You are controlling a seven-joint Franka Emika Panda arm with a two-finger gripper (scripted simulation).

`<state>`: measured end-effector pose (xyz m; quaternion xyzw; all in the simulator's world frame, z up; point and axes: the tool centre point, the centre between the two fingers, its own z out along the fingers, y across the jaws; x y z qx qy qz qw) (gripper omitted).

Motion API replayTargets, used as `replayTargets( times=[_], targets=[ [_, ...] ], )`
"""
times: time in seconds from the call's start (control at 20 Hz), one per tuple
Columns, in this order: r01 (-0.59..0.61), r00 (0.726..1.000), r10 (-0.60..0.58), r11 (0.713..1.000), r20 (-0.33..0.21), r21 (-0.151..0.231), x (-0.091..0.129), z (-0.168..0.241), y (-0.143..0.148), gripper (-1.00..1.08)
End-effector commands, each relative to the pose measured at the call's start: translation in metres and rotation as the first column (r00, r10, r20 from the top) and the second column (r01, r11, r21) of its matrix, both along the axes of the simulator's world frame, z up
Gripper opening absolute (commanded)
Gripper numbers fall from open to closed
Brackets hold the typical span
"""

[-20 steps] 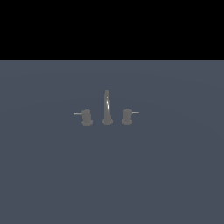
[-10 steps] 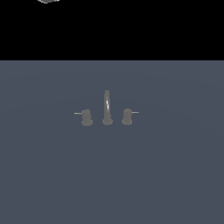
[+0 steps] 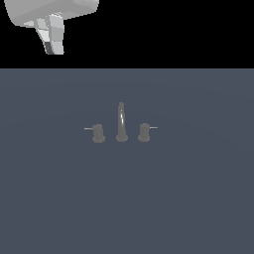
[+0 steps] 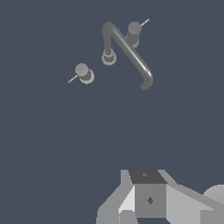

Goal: Turn on the faucet by rotating a designated handle.

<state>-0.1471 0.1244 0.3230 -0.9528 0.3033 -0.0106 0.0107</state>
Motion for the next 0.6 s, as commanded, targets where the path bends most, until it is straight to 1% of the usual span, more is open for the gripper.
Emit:
replayTargets(
  times=[0.0, 0.25, 0.55],
  targets=[
    [0.047, 0.999, -0.047, 0.999, -0.001, 0.002, 0.011, -0.013, 0.008, -1.00],
    [0.134, 0.991, -0.134, 0.991, -0.004, 0.005, 0.032, -0.039, 0.020, -1.00],
    [0.230, 0.973, -0.230, 0.973, -0.008, 0.007, 0.057, -0.066, 0.031, -1.00]
  ],
)
